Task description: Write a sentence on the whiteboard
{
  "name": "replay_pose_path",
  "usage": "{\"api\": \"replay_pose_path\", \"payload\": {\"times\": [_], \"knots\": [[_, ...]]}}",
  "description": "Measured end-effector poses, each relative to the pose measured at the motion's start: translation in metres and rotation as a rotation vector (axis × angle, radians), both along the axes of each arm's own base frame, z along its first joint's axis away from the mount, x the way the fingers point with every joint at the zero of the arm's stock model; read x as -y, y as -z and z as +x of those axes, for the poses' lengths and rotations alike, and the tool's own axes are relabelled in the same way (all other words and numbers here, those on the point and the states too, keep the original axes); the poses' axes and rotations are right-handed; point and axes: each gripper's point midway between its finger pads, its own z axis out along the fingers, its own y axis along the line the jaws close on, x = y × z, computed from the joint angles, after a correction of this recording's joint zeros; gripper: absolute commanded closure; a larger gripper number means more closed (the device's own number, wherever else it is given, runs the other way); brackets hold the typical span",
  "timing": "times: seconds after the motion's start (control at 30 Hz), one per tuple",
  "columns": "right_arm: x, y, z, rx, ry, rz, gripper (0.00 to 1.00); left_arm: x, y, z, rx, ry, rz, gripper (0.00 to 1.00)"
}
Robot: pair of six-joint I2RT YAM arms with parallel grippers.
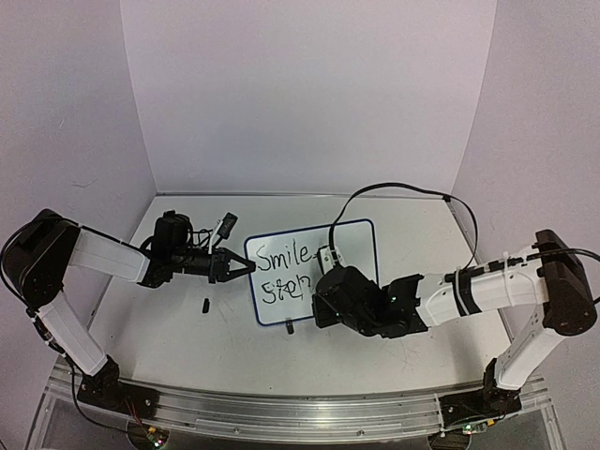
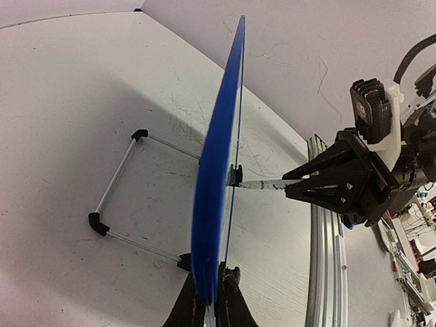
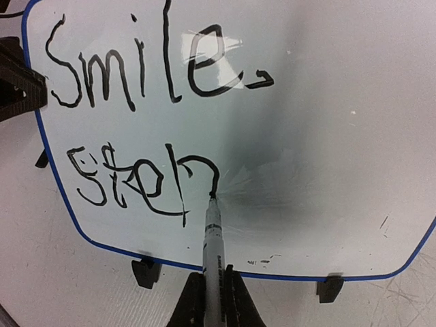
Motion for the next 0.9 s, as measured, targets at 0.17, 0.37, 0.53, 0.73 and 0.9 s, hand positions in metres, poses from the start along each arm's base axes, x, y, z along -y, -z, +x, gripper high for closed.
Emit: {"api": "replay_pose_path", "payload": {"times": [0.17, 0.37, 0.53, 0.73, 0.9], "knots": [[-0.002, 0.002, -0.001, -0.005, -0.012, -0.002, 1.00, 0.000, 0.000, 0.000, 0.000, 0.000, 0.000, 1.00], [-0.014, 0.006, -0.004, -0.009, -0.043, -0.002, 1.00, 0.000, 0.000, 0.000, 0.000, -0.002, 0.001, 1.00], [-0.020, 0.000, -0.003, 0.004, -0.057, 0.005, 1.00, 0.000, 0.000, 0.000, 0.000, -0.002, 0.001, 1.00], [0.005, -0.031, -0.009, 0.037, -0.048, 0.074, 1.00, 0.000, 0.000, 0.000, 0.000, 0.000, 0.000, 1.00], [0.019, -0.039, -0.010, 0.053, -0.029, 0.087, 1.00, 0.000, 0.000, 0.000, 0.000, -0.003, 0.001, 1.00]]}}
